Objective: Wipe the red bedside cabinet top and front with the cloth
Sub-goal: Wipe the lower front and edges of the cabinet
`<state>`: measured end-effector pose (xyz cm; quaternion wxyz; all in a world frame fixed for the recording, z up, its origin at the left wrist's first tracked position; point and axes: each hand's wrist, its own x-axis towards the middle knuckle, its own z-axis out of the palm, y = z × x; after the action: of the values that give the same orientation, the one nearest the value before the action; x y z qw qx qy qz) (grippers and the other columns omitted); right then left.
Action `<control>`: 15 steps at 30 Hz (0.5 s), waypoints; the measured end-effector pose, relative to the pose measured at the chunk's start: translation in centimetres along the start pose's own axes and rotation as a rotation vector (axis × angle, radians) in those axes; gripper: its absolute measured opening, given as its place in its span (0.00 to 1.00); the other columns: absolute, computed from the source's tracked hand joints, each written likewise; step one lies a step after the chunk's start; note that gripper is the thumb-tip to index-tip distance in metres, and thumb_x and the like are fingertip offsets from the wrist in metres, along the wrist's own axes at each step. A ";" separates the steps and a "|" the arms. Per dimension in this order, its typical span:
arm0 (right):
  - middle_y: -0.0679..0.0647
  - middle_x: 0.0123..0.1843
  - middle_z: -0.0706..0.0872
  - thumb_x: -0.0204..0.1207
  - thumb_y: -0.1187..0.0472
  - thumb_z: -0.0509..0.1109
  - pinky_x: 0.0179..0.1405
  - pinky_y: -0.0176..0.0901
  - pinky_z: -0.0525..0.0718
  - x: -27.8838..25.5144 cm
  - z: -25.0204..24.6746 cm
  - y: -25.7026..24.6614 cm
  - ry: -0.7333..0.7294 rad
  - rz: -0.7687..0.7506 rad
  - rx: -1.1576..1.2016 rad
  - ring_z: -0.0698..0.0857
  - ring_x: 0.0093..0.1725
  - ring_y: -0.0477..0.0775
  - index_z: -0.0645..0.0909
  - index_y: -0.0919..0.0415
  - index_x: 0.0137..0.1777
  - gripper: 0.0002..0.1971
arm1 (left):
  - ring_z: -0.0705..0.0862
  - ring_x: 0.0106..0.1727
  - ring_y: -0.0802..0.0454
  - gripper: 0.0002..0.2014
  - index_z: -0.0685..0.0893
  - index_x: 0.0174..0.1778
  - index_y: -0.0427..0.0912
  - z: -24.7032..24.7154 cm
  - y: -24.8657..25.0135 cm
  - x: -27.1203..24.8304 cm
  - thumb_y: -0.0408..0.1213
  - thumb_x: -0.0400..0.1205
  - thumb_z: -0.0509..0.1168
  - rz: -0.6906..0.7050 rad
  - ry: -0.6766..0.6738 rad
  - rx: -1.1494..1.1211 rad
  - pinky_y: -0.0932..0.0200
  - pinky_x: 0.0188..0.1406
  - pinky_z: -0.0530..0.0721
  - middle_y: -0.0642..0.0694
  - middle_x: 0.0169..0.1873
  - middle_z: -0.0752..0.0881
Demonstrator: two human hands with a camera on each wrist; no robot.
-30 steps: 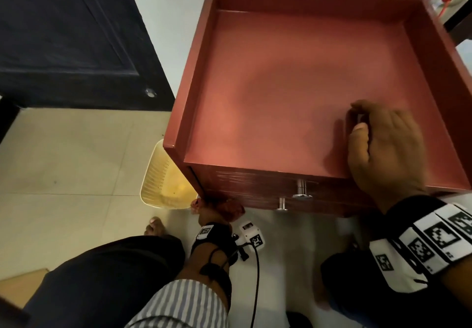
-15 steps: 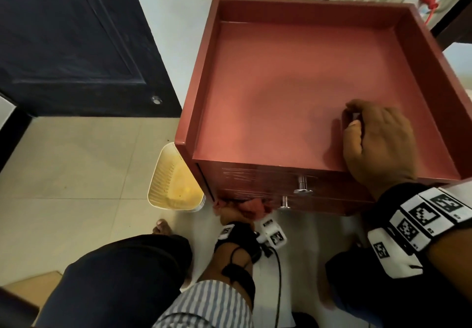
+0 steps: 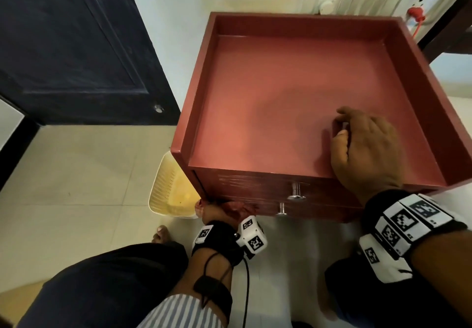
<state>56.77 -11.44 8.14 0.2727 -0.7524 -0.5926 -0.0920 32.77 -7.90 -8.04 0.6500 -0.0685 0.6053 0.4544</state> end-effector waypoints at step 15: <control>0.60 0.58 0.89 0.75 0.56 0.57 0.67 0.62 0.76 0.0 -0.9 -0.5 -0.027 0.025 0.062 0.82 0.59 0.66 0.74 0.63 0.75 0.28 | 0.91 0.45 0.36 0.17 0.86 0.60 0.43 0.3 10.9 -14.4 0.23 0.86 0.55 0.059 -0.350 0.117 0.40 0.45 0.89 0.33 0.49 0.92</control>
<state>56.49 -11.83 9.07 0.2889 -0.7520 -0.5894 -0.0602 27.74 -8.71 9.30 0.7347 0.0671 0.5099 0.4423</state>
